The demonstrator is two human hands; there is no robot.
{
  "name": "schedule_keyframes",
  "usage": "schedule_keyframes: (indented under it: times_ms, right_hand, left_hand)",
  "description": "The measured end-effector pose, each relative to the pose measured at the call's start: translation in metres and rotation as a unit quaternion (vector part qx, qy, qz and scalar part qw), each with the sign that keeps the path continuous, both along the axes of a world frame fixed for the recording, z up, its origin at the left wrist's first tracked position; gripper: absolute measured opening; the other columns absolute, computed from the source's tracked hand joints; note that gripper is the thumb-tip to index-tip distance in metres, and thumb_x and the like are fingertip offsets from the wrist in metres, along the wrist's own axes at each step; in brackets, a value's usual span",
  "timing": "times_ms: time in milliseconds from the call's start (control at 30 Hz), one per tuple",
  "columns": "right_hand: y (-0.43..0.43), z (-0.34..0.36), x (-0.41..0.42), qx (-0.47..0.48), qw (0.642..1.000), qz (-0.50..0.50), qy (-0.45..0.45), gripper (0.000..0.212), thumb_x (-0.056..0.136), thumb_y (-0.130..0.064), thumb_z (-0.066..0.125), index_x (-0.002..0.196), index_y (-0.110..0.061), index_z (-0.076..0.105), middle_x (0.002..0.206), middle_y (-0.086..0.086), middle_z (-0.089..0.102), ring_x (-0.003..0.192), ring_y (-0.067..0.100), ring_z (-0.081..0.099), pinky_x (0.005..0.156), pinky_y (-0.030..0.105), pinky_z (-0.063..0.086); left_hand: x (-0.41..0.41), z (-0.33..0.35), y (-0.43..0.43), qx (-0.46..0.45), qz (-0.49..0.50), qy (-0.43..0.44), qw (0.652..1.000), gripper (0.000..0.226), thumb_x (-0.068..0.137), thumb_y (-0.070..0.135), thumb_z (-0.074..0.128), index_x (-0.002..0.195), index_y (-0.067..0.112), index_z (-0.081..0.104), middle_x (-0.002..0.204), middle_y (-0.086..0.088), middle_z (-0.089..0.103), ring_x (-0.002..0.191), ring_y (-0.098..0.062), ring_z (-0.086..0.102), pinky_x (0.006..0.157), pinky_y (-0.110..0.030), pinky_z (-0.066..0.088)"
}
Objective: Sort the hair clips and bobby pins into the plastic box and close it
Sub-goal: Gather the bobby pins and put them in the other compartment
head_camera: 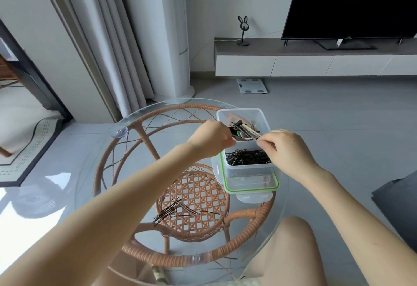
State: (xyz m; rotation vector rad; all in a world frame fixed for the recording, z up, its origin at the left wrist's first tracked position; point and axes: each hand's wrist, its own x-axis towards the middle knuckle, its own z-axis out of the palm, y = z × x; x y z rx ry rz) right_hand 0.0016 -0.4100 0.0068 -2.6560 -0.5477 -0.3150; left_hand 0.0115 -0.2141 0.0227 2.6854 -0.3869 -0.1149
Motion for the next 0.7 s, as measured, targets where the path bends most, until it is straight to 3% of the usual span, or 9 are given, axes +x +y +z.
schedule_keyframes:
  times_ms: [67,133,233,300,367,433,500,633,700]
  right_hand:
    - [0.020,0.007,-0.020,0.057,0.997,0.046,-0.001,0.014,0.085,-0.022,0.062,0.082,-0.012,0.072,0.076,0.002,0.069,0.070,0.019,0.057,0.064,0.029,0.045]
    - [0.042,0.006,-0.046,0.056,0.991,0.103,0.061,0.020,0.082,-0.031,0.066,0.090,-0.014,0.071,0.081,-0.001,0.067,0.073,0.014,0.056,0.067,0.026,0.045]
    - [0.070,-0.023,-0.075,-0.075,0.978,0.130,0.145,0.036,0.082,-0.042,0.063,0.104,-0.013,0.064,0.099,0.000,0.063,0.090,0.016,0.057,0.077,0.029,0.047]
    - [0.082,-0.044,-0.086,-0.154,0.968,0.124,0.153,0.031,0.086,-0.035,0.061,0.104,-0.009,0.059,0.106,0.002,0.061,0.097,0.020,0.057,0.080,0.029,0.047]
    - [0.089,-0.059,-0.089,-0.175,0.966,0.108,0.158,0.016,0.090,-0.016,0.056,0.103,-0.007,0.055,0.109,0.006,0.058,0.094,0.021,0.055,0.072,0.026,0.041]
    - [0.092,-0.065,-0.090,-0.171,0.968,0.084,0.166,0.018,0.089,0.000,0.049,0.104,-0.006,0.056,0.109,0.009,0.057,0.089,0.021,0.054,0.069,0.025,0.037]
    - [0.094,-0.068,-0.090,-0.164,0.970,0.065,0.168,0.022,0.087,0.004,0.047,0.104,-0.005,0.057,0.108,0.011,0.058,0.092,0.023,0.056,0.072,0.026,0.040]
    - [0.111,-0.070,-0.087,-0.097,0.984,0.054,0.139,0.015,0.090,-0.003,0.048,0.100,-0.005,0.058,0.108,0.010,0.060,0.095,0.022,0.058,0.074,0.023,0.042]
    - [0.124,-0.070,-0.085,-0.069,0.985,0.072,0.141,0.017,0.092,-0.016,0.050,0.103,-0.006,0.057,0.113,0.009,0.059,0.107,0.024,0.055,0.086,0.028,0.047]
  left_hand:
    - [-0.016,-0.003,0.024,0.004,0.039,0.016,0.999,0.026,0.087,0.032,0.059,0.092,0.009,0.071,0.095,-0.007,0.073,0.082,-0.022,0.066,0.077,-0.032,0.056]
    - [-0.039,-0.012,0.048,0.056,0.056,0.074,0.994,0.030,0.085,0.039,0.060,0.097,0.013,0.068,0.098,-0.003,0.071,0.084,-0.018,0.065,0.077,-0.031,0.056]
    - [-0.076,-0.036,0.077,0.130,0.058,0.142,0.980,0.037,0.081,0.044,0.062,0.105,0.017,0.064,0.108,-0.001,0.065,0.093,-0.016,0.061,0.083,-0.031,0.054]
    - [-0.098,-0.051,0.088,0.138,0.055,0.151,0.977,0.044,0.078,0.044,0.066,0.114,0.020,0.058,0.116,0.000,0.059,0.095,-0.015,0.055,0.084,-0.030,0.052]
    - [-0.111,-0.064,0.092,0.140,0.038,0.131,0.981,0.055,0.077,0.045,0.067,0.125,0.024,0.049,0.124,0.001,0.050,0.105,-0.016,0.048,0.089,-0.030,0.047]
    - [-0.118,-0.072,0.092,0.143,0.027,0.092,0.985,0.061,0.078,0.045,0.065,0.132,0.028,0.042,0.130,0.002,0.044,0.116,-0.018,0.042,0.095,-0.030,0.042]
    - [-0.123,-0.076,0.092,0.130,0.041,0.077,0.988,0.061,0.079,0.044,0.064,0.132,0.025,0.042,0.130,0.001,0.044,0.117,-0.017,0.041,0.097,-0.029,0.041]
    - [-0.133,-0.078,0.098,0.113,0.090,0.087,0.986,0.053,0.080,0.044,0.064,0.122,0.016,0.049,0.123,0.000,0.048,0.110,-0.017,0.046,0.094,-0.027,0.042]
    - [-0.137,-0.078,0.101,0.106,0.103,0.088,0.985,0.045,0.081,0.041,0.064,0.116,0.015,0.054,0.122,0.000,0.050,0.108,-0.017,0.049,0.093,-0.027,0.042]
